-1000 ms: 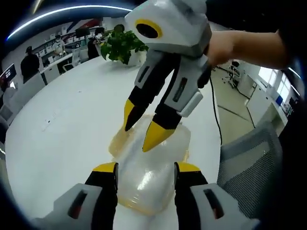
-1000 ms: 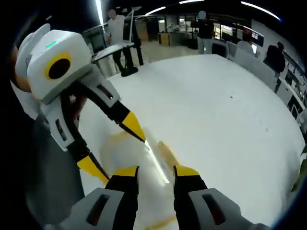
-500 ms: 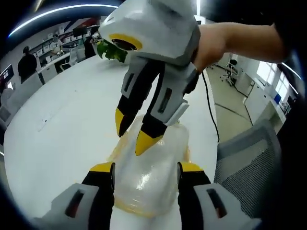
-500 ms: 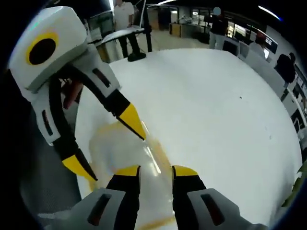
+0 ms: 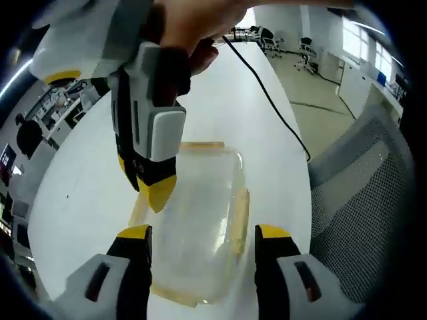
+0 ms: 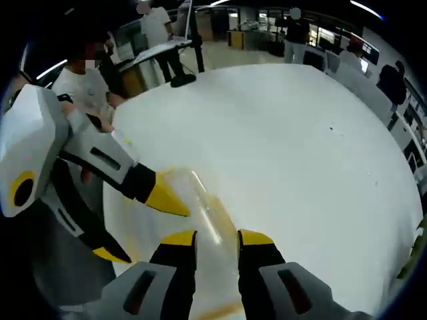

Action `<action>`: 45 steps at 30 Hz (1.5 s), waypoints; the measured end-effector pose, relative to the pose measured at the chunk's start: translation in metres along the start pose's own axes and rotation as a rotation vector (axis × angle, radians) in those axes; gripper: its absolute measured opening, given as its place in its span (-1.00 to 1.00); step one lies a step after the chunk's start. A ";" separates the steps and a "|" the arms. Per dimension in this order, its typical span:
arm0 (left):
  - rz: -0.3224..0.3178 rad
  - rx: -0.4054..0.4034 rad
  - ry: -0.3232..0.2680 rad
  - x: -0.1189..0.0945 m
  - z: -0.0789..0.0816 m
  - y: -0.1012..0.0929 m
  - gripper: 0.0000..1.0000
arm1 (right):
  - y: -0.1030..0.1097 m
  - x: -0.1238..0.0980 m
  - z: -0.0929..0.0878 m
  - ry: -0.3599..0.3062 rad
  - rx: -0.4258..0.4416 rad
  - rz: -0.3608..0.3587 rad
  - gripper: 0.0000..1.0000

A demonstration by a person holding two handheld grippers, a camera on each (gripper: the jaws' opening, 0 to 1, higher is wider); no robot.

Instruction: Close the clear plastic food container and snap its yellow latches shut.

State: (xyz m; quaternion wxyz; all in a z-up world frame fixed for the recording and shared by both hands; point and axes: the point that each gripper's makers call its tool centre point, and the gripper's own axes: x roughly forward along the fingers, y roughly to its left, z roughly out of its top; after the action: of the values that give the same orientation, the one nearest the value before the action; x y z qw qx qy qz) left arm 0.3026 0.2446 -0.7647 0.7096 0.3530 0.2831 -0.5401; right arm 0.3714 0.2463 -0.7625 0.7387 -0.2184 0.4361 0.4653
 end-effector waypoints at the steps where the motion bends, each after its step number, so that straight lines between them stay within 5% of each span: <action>1: 0.001 0.020 -0.003 0.000 0.003 -0.001 0.26 | 0.000 0.000 -0.001 0.018 -0.013 0.011 -0.56; 7: 0.023 0.166 0.064 0.001 0.001 -0.004 0.23 | 0.004 0.000 0.001 0.181 -0.257 0.108 -0.47; 12: 0.028 0.206 0.112 0.008 -0.004 -0.010 0.19 | 0.009 -0.003 0.002 0.303 -0.268 0.228 -0.56; 23: 0.075 0.218 0.183 0.017 0.000 -0.001 0.16 | 0.007 0.008 -0.008 0.499 -0.415 0.293 -0.51; 40: 0.106 0.232 0.210 0.017 -0.003 -0.004 0.00 | 0.009 0.010 -0.009 0.479 -0.451 0.275 -0.60; 41: 0.034 0.286 0.213 0.024 -0.003 -0.013 -0.03 | 0.014 0.014 -0.004 0.428 -0.452 0.291 -0.61; 42: 0.102 0.233 0.211 0.031 -0.003 -0.007 -0.03 | 0.010 0.010 -0.007 0.462 -0.452 0.280 -0.61; 45: 0.107 0.230 0.219 0.018 -0.001 -0.003 -0.03 | 0.009 0.011 -0.006 0.468 -0.457 0.288 -0.62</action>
State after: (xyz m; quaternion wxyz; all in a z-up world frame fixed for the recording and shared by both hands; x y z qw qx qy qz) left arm 0.3043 0.2349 -0.7795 0.6573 0.5030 0.2759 -0.4887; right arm 0.3626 0.2519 -0.7741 0.4778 -0.4149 0.5044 0.5875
